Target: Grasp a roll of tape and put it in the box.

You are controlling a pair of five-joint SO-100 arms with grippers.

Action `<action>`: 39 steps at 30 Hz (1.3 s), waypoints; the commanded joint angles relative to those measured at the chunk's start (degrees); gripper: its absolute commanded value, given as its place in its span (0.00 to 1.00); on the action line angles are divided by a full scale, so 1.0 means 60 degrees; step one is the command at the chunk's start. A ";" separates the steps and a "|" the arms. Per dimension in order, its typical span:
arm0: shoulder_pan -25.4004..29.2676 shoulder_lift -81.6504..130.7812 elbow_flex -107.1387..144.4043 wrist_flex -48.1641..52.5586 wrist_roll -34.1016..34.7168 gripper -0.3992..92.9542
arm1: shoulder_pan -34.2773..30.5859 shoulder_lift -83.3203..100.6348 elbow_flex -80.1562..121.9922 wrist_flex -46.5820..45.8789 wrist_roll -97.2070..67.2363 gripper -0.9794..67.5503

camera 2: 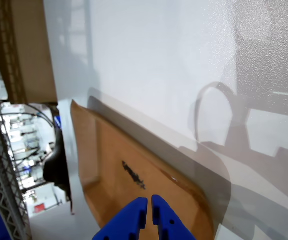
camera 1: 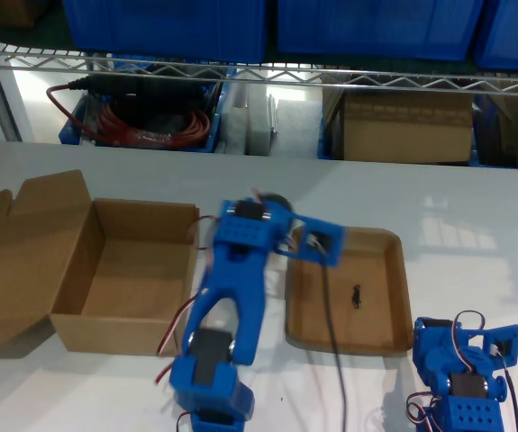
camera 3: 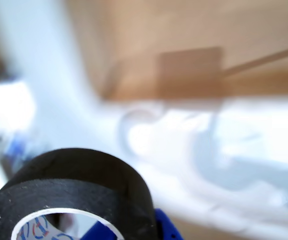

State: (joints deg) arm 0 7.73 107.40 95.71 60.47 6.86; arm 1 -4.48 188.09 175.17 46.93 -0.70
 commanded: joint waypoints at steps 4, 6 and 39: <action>-0.2827 0.1304 0.0190 -0.0234 -0.0264 0.00 | -0.0029 0.0044 0.0117 -0.0044 0.0029 0.02; -0.3574 0.1289 0.0190 -0.0234 -0.0396 0.00 | -0.0029 0.0044 0.0117 -0.0044 0.0029 0.02; -0.5376 -0.0176 0.0176 -0.0308 -0.0557 0.25 | -0.0029 0.0044 0.0117 -0.0044 0.0029 0.02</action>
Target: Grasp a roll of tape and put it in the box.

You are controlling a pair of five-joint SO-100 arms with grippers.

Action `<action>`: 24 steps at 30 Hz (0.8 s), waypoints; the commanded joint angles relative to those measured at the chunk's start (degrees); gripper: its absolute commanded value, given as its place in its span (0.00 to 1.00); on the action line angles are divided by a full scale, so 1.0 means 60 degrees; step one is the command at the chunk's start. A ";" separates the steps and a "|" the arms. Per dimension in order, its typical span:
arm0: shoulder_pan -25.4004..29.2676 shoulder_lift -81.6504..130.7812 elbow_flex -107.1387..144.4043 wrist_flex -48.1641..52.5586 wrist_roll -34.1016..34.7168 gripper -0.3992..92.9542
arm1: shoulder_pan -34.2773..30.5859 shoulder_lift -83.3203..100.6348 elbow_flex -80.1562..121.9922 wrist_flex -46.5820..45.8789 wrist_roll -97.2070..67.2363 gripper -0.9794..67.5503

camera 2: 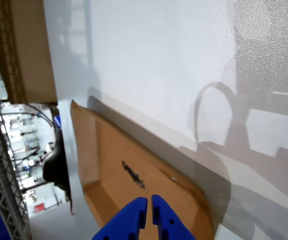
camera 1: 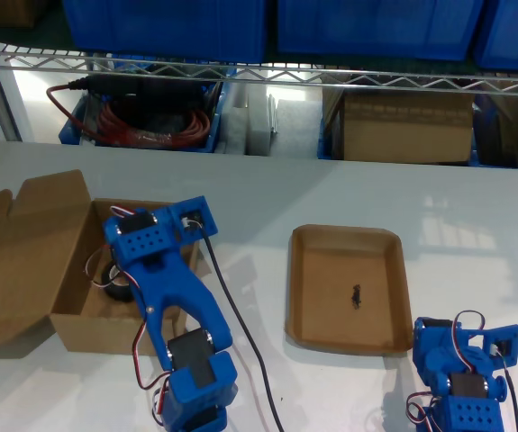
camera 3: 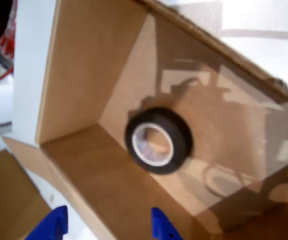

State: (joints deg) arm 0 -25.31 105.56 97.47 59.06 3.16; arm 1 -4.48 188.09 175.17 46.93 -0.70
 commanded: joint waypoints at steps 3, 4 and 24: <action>0.0278 0.0366 -0.0059 0.0000 0.0029 0.25 | -0.0029 0.0044 0.0117 -0.0044 0.0029 0.02; 0.0381 0.0469 -0.0029 0.0059 0.0015 0.25 | -0.0029 0.0044 0.0117 -0.0044 0.0029 0.02; 0.3032 0.9404 0.8789 -0.0747 -0.1128 0.00 | -0.0029 0.0044 0.0117 -0.0044 0.0029 0.02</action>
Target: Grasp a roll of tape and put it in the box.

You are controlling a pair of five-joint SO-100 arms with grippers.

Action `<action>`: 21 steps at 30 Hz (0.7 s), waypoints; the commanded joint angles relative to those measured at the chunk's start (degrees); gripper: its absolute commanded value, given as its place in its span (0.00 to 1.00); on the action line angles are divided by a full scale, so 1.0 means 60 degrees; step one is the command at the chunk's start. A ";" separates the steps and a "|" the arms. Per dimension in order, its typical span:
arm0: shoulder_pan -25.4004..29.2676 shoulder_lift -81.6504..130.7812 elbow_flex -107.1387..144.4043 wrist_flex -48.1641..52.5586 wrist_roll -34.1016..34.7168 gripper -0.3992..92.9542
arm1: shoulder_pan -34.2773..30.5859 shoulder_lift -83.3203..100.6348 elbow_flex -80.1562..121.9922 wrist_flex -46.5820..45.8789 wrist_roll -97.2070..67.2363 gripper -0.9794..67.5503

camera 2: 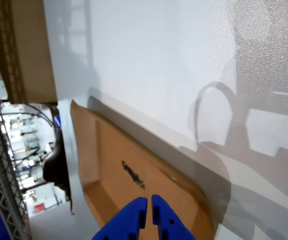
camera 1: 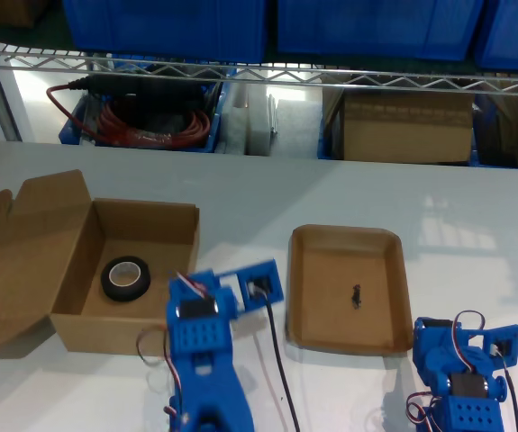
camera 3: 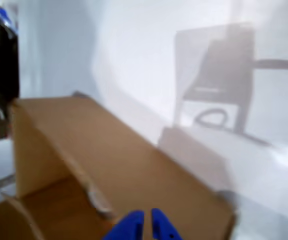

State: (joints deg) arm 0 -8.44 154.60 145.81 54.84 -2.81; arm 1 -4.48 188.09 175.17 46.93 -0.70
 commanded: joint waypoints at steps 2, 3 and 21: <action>0.0410 0.1992 0.1348 0.0073 -0.0205 0.00 | -0.0029 0.0044 0.0117 -0.0044 0.0029 0.02; 0.0542 0.2344 0.1641 0.0088 -0.0220 0.00 | -0.0029 0.0044 0.0117 -0.0044 0.0029 0.02; 0.1860 0.5991 0.4849 -0.0293 -0.0923 0.00 | -0.0029 0.0044 0.0117 -0.0044 0.0029 0.02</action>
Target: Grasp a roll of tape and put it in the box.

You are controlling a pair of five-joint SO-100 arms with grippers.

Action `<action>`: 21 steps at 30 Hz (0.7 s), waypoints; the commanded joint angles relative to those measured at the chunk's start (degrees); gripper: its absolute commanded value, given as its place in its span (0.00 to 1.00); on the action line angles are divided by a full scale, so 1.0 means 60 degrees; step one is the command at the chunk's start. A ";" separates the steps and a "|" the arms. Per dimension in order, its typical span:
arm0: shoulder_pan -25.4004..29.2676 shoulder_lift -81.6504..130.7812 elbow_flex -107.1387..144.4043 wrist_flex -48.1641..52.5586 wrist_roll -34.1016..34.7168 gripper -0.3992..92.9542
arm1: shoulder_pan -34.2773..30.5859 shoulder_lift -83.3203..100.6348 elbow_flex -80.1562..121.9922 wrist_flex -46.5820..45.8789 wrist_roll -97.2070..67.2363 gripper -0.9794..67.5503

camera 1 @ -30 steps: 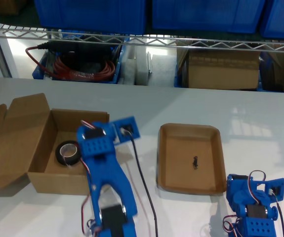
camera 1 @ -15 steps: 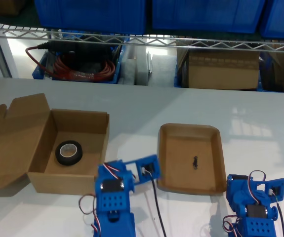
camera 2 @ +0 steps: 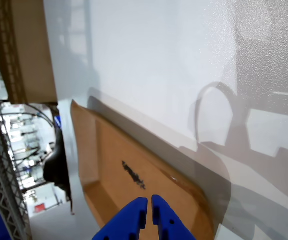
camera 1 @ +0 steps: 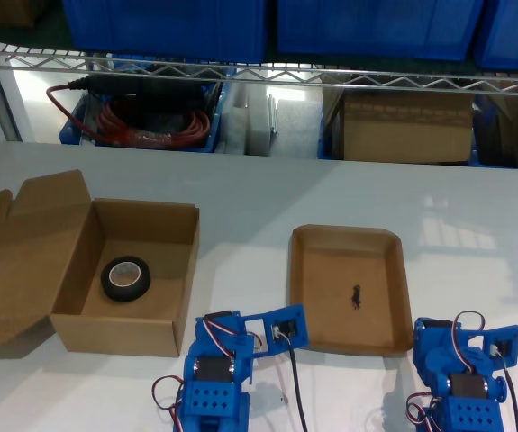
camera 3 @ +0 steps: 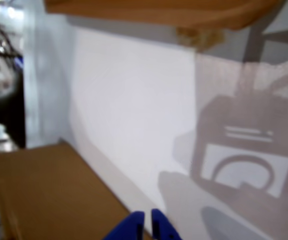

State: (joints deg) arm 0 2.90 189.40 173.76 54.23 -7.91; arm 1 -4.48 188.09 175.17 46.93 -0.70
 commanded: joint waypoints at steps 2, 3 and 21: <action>-0.0015 0.0190 0.0190 -0.0190 -0.0029 0.00 | -0.0029 0.0044 0.0117 -0.0044 0.0029 0.02; -0.0015 0.0190 0.0190 -0.0190 -0.0015 0.00 | -0.0029 0.0044 0.0117 -0.0044 0.0029 0.02; 0.0190 0.0176 0.0190 -0.0161 0.0220 0.00 | -0.0029 0.0044 0.0117 -0.0044 0.0029 0.02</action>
State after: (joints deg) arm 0 3.52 189.49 174.38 53.96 -6.86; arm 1 -4.48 188.09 175.17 46.93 -0.70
